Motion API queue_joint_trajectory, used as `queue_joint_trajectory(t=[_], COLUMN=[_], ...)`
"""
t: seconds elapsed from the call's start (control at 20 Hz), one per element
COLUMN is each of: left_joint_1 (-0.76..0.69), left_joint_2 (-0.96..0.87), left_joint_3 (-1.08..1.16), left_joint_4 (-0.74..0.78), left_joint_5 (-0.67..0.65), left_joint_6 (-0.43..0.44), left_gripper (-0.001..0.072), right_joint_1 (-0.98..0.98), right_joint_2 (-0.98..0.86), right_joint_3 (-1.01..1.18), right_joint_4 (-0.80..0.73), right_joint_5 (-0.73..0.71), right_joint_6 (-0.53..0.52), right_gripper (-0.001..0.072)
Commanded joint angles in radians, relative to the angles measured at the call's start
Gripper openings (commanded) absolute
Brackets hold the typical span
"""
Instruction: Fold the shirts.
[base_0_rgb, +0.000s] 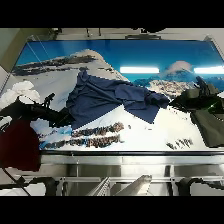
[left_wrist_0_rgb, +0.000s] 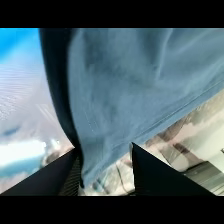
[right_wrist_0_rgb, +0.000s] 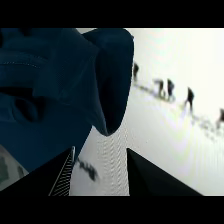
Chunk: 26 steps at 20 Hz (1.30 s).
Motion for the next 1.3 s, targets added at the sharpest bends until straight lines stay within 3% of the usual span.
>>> queue_joint_trajectory(t=[0.0, 0.2, 0.35, 0.45, 0.6, 0.65, 0.7, 0.75, 0.8, 1.05, 1.15, 1.25], left_joint_1=[-0.026, -0.026, -0.026, -0.026, -0.026, -0.026, -0.026, -0.026, -0.026, -0.015, 0.016, 0.087], left_joint_2=[0.0, -0.013, -0.024, -0.024, -0.024, -0.024, -0.024, -0.024, -0.024, 0.107, 0.19, 0.261], left_joint_3=[-0.045, -0.044, -0.044, -0.042, -0.042, -0.042, -0.039, -0.027, -0.004, 0.238, 0.371, 0.52], left_joint_4=[0.015, -0.047, -0.097, -0.096, -0.098, -0.11, -0.115, -0.114, -0.116, -0.243, -0.378, -0.634], left_joint_5=[0.125, 0.203, 0.186, 0.164, 0.159, 0.155, 0.149, 0.13, 0.097, -0.174, -0.307, -0.431], left_joint_6=[0.001, 0.004, 0.037, 0.041, 0.045, 0.047, 0.048, 0.054, 0.065, 0.108, 0.122, 0.182], left_gripper=[0.0348, 0.0349, 0.0337, 0.0013, 0.0029, 0.0029, 0.0029, 0.0028, 0.0028, 0.0028, 0.0028, 0.0028], right_joint_1=[0.001, 0.006, 0.04, 0.072, 0.111, 0.119, 0.125, 0.13, 0.132, 0.092, 0.033, -0.055], right_joint_2=[-0.022, -0.065, -0.09, -0.097, -0.098, -0.098, -0.098, -0.098, -0.098, -0.005, 0.103, 0.229], right_joint_3=[-0.001, -0.001, 0.0, 0.004, 0.011, 0.017, 0.024, 0.031, 0.04, 0.123, 0.187, 0.265], right_joint_4=[0.004, 0.04, 0.041, 0.042, 0.045, 0.045, 0.048, 0.052, 0.062, 0.257, 0.449, 0.716], right_joint_5=[-0.021, -0.03, -0.077, -0.131, -0.195, -0.202, -0.204, -0.193, -0.159, 0.171, 0.301, 0.368], right_joint_6=[0.0, -0.001, -0.001, -0.023, -0.038, -0.039, -0.039, -0.038, -0.041, -0.081, -0.107, -0.105], right_gripper=[0.0401, 0.0401, 0.0401, 0.0401, 0.0395, 0.0348, 0.0291, 0.0126, 0.0014, 0.0013, 0.0013, 0.0013])
